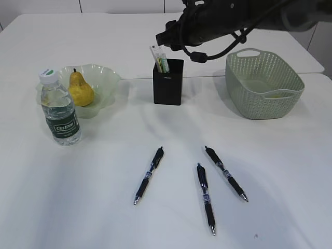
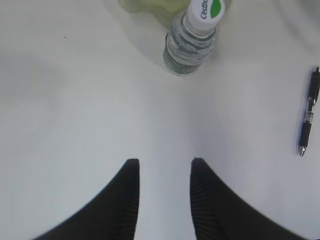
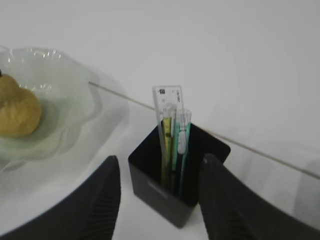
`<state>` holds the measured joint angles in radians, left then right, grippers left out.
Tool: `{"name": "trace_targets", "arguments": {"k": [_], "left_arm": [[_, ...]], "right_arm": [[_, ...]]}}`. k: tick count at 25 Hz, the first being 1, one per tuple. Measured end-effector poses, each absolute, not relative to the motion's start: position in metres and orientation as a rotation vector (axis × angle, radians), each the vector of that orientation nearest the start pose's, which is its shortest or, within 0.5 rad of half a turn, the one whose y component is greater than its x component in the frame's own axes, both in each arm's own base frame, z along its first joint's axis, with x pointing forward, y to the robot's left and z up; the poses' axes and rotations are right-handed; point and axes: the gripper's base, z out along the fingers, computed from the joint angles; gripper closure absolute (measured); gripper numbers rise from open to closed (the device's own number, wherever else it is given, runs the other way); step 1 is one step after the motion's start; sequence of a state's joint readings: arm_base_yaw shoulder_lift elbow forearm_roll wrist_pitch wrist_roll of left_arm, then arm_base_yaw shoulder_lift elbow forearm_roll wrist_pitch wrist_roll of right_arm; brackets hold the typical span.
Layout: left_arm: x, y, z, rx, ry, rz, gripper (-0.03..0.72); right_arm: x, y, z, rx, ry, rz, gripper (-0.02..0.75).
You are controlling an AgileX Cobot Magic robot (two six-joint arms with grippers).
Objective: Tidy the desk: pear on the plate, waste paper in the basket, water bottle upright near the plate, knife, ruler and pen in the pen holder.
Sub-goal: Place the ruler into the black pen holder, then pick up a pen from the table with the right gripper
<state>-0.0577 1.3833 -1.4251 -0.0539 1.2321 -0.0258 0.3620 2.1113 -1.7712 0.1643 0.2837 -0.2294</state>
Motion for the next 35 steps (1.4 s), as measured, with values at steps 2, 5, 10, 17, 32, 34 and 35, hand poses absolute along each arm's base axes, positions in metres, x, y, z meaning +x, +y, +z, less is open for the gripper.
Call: {"name": "trace_targets", "arguments": {"k": [2,5,10,17,32,34,35], "left_arm": [[0.271,-0.02,0.38,0.035,2.682,-0.1,0.451],[0.271,-0.02,0.38,0.035,2.683,-0.1,0.451],[0.271,-0.02,0.38,0.035,2.684,-0.1,0.451],[0.271,-0.02,0.38,0.035,2.684,-0.1,0.451],[0.271,-0.021,0.38,0.034,2.684,-0.111,0.451],[0.271,-0.021,0.38,0.034,2.684,-0.111,0.451],[0.271,-0.021,0.38,0.034,2.684,-0.111,0.451]], "right_arm": [[0.462,0.181,0.27,-0.53,2.13,0.219,0.329],[0.449,0.178,0.288,-0.588,2.253,0.225,0.329],[0.427,0.173,0.323,-0.67,2.436,0.243,0.329],[0.411,0.167,0.361,-0.664,2.508,0.239,0.329],[0.356,0.133,0.356,-0.426,2.689,0.098,0.328],[0.343,0.129,0.345,-0.436,2.741,0.084,0.328],[0.337,0.126,0.338,-0.44,2.77,0.079,0.328]]}}
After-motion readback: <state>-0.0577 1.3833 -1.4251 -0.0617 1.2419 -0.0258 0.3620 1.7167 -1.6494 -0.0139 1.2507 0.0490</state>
